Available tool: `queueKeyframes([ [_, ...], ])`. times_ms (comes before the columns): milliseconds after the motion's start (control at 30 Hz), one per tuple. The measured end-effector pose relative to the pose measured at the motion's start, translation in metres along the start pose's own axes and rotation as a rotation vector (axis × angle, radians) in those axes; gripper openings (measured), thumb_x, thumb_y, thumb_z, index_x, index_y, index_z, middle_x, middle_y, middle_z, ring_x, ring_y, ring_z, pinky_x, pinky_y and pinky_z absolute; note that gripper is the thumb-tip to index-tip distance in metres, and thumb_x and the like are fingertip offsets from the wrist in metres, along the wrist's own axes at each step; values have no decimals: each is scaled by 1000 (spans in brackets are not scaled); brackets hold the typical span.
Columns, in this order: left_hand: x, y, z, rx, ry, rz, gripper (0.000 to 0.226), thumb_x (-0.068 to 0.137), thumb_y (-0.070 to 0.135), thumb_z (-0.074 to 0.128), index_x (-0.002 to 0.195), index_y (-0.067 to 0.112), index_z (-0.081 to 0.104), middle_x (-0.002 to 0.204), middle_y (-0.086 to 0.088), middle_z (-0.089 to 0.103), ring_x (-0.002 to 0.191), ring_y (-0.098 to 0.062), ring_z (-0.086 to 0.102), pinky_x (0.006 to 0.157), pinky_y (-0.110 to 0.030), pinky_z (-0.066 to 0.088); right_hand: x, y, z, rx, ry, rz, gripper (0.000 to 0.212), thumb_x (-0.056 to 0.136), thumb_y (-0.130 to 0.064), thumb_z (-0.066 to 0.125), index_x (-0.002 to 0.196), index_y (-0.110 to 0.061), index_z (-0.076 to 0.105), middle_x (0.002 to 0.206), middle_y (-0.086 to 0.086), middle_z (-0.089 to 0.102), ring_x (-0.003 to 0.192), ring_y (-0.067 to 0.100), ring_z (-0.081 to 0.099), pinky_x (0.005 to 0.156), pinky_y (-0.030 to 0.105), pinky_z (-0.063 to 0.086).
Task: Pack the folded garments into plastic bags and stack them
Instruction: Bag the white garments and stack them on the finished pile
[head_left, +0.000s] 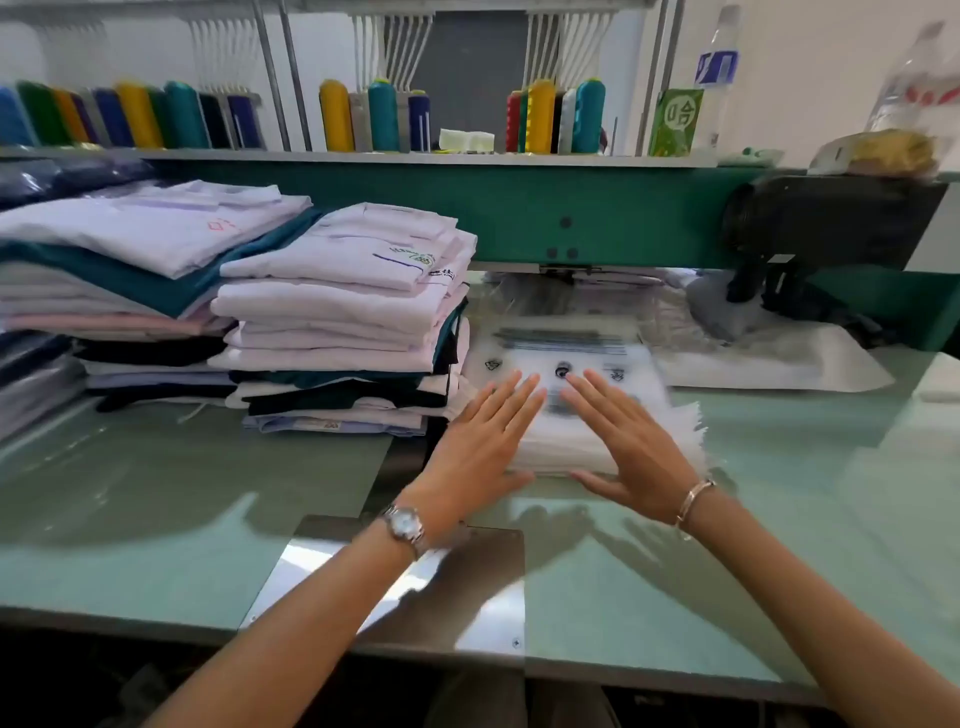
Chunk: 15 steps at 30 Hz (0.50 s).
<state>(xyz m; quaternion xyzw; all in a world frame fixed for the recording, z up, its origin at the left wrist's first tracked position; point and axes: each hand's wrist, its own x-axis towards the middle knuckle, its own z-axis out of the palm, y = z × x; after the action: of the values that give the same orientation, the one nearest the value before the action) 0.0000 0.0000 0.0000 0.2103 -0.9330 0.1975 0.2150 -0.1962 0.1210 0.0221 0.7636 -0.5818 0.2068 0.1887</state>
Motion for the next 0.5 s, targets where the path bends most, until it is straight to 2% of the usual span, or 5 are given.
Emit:
queueKeyframes([
  [67,15,-8,9,127,-118,40,102,90,64,47,155,8,-10,163,-9,-13,150,-24,-13,122,-41,-5,8,15,9,-242,-164,-14,101,80,-50,68,153,-10,11,161,6,7,149,25,0,122,42,9],
  [133,25,-15,18,111,-173,76,102,89,64,49,155,8,-6,163,-9,-7,151,-24,-7,122,-40,-3,10,25,16,-335,-291,0,107,75,-55,66,153,-9,10,161,6,8,149,25,0,122,41,3],
  [200,28,-19,27,31,-157,106,98,84,62,57,156,9,15,162,-10,16,149,-24,18,120,-41,15,11,31,24,-341,-287,-13,108,65,-54,72,149,-2,28,155,11,30,146,29,21,119,44,16],
  [300,27,-23,31,-15,-41,160,78,78,57,63,140,11,49,139,-6,54,120,-22,56,96,-38,44,14,41,30,-348,-218,-61,102,53,-52,82,135,1,52,133,13,59,126,30,54,104,48,42],
  [500,30,-23,39,-12,-70,155,64,86,56,52,135,15,50,126,0,59,110,-20,57,93,-37,40,14,57,44,-217,-139,-135,70,57,-40,86,117,-8,68,107,6,72,93,20,71,79,33,57],
])
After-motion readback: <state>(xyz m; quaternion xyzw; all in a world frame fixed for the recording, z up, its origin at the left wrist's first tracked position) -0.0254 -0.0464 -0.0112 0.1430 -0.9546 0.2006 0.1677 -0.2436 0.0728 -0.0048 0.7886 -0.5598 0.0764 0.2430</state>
